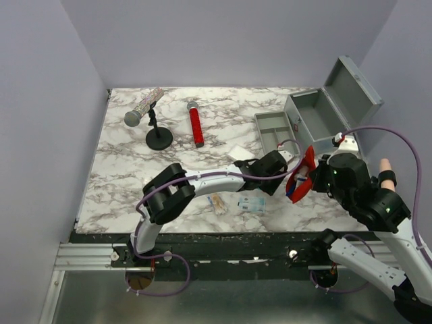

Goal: Organize the medicine kit

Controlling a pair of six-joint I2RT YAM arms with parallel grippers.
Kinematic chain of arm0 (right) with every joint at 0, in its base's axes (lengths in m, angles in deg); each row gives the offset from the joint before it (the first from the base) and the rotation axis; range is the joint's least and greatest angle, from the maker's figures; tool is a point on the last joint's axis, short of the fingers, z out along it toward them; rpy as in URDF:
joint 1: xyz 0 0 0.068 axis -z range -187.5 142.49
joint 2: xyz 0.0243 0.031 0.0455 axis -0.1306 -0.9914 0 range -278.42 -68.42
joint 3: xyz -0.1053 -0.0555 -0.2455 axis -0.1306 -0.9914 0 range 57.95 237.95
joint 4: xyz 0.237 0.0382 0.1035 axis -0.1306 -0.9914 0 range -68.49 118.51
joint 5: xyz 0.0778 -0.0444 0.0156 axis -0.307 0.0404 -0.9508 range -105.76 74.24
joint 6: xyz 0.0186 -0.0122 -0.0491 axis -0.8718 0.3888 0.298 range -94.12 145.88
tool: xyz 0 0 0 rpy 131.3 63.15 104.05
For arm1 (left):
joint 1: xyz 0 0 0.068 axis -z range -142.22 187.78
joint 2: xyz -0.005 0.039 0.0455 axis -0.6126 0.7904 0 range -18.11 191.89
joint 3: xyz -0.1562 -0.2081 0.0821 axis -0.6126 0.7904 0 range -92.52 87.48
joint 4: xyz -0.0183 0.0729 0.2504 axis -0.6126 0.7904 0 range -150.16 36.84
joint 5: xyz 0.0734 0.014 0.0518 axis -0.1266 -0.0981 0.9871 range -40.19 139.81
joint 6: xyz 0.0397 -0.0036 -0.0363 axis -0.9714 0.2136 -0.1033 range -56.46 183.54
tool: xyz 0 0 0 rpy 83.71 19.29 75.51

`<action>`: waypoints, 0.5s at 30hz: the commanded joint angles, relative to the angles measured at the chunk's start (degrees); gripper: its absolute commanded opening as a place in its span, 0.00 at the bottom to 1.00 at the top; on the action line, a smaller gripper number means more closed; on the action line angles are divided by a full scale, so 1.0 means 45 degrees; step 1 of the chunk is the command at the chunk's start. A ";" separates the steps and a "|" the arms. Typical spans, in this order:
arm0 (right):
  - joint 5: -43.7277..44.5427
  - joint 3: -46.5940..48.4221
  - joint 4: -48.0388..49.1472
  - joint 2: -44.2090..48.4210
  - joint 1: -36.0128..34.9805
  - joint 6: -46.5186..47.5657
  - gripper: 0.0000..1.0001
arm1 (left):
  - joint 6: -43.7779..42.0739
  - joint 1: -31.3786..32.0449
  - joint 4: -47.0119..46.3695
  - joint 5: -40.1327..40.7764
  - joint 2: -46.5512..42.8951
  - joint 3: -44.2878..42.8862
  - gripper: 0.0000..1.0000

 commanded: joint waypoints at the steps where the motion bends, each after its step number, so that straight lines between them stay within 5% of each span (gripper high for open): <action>1: 0.0300 -0.0129 -0.0233 0.0200 0.0043 0.0180 0.01 | -0.0306 -0.0002 0.0834 -0.0080 0.0479 -0.0283 0.53; 15: 0.0203 -0.0110 -0.0213 0.0083 0.0043 0.0239 0.01 | -0.0521 -0.0002 0.1088 0.0154 0.1417 -0.0772 0.50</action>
